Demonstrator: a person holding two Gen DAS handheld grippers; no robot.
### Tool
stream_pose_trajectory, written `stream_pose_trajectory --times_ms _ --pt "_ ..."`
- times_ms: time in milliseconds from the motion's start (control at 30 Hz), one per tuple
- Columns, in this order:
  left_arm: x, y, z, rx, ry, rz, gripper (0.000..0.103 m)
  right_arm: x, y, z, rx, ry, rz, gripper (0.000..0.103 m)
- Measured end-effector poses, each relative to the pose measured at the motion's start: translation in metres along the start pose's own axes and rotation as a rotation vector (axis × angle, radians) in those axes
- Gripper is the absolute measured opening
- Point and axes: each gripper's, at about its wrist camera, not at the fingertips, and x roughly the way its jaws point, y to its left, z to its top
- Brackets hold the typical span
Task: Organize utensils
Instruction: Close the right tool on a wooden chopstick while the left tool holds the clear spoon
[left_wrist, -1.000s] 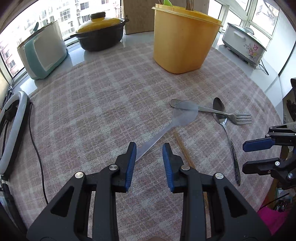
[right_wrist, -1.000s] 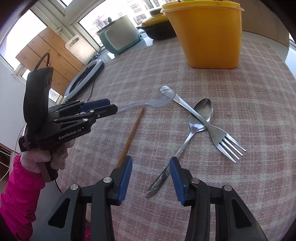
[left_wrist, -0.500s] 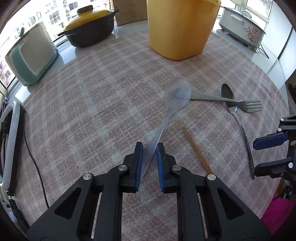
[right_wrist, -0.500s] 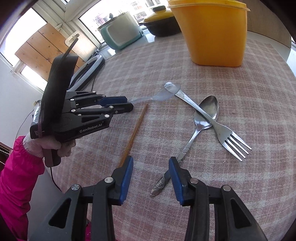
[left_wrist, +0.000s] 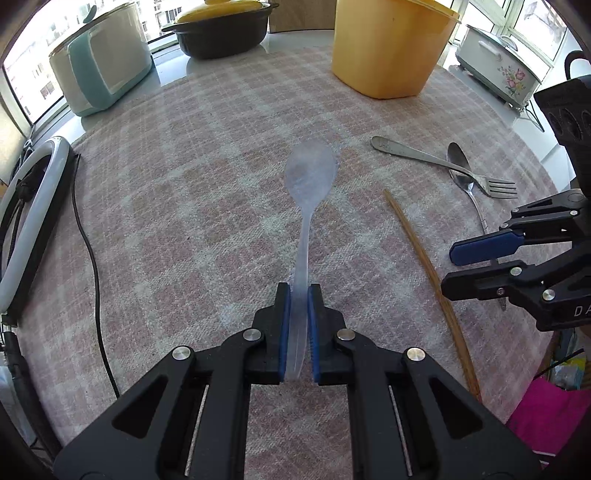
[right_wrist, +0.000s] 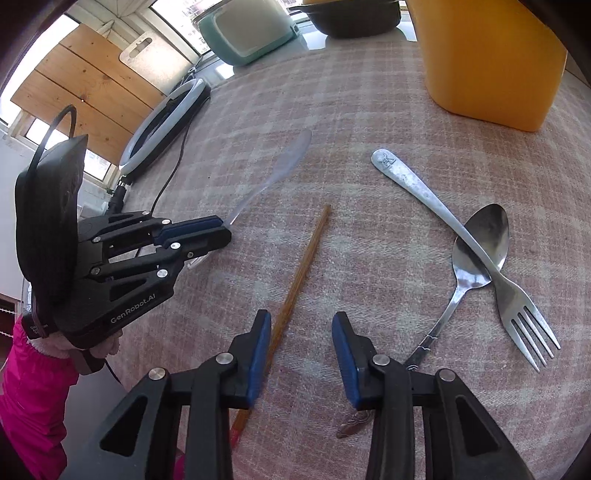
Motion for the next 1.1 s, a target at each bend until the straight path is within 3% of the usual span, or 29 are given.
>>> stream_pose_trajectory --times_ms 367,500,567,600,733,800,867,933,1100 --pt "-0.017 -0.001 -0.036 0.01 0.055 -0.002 0.008 0.018 0.026 0.02 -0.077 0.069 -0.116 0.029" --pt "-0.017 -0.003 -0.037 0.026 0.069 0.0 0.008 0.026 0.041 0.023 -0.192 0.075 -0.213 0.012" --pt "-0.016 -0.004 -0.032 0.022 0.07 0.001 0.028 0.027 0.043 0.024 -0.212 0.087 -0.213 0.011" --pt "-0.015 -0.004 -0.029 0.021 0.069 -0.002 0.032 0.027 0.042 0.026 -0.216 0.092 -0.21 0.009" --pt "-0.007 -0.007 -0.019 0.034 0.062 -0.005 0.032 0.024 0.036 0.026 -0.22 0.09 -0.223 0.003" --pt "-0.005 -0.009 -0.014 0.045 0.053 0.002 0.028 0.02 0.029 0.027 -0.196 0.092 -0.196 0.003" --pt "-0.003 -0.007 -0.01 0.04 0.052 -0.001 0.01 0.019 0.026 0.027 -0.188 0.092 -0.195 0.003" --pt "-0.002 -0.001 -0.008 0.012 0.056 -0.014 0.005 0.017 0.024 0.025 -0.192 0.1 -0.198 0.005" --pt "-0.005 0.009 -0.009 -0.06 0.046 -0.059 0.004 0.019 0.03 0.023 -0.234 0.09 -0.222 0.004"
